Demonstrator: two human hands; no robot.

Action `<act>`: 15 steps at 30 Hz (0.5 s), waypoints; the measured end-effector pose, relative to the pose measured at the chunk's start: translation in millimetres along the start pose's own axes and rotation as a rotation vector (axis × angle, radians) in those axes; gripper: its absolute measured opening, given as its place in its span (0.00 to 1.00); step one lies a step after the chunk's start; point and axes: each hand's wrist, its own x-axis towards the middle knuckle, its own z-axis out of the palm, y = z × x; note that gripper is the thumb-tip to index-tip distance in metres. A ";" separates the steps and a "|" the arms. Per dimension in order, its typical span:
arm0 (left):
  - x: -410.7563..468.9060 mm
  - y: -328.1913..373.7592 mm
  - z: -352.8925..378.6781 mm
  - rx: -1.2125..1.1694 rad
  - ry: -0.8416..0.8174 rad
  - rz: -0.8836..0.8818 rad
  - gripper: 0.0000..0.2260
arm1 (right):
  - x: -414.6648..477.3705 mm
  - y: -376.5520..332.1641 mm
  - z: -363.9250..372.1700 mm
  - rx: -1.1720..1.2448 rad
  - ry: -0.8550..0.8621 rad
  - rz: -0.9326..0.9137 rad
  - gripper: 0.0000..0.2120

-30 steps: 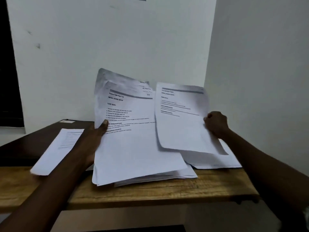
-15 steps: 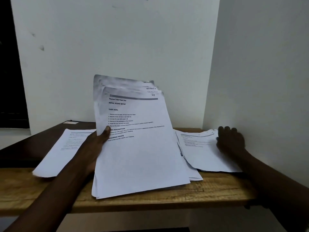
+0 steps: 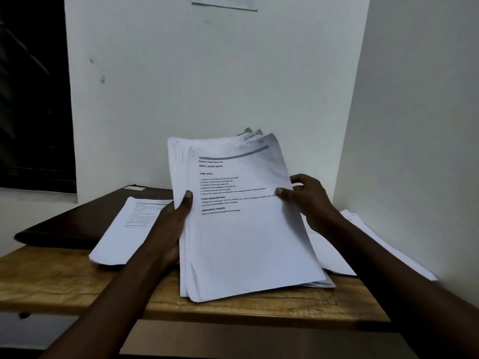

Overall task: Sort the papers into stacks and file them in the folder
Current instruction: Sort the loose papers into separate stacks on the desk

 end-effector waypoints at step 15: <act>5.9 -5.2 -2.3 0.123 0.105 0.043 0.08 | 29.6 33.9 -131.7 -0.653 0.509 -0.005 0.08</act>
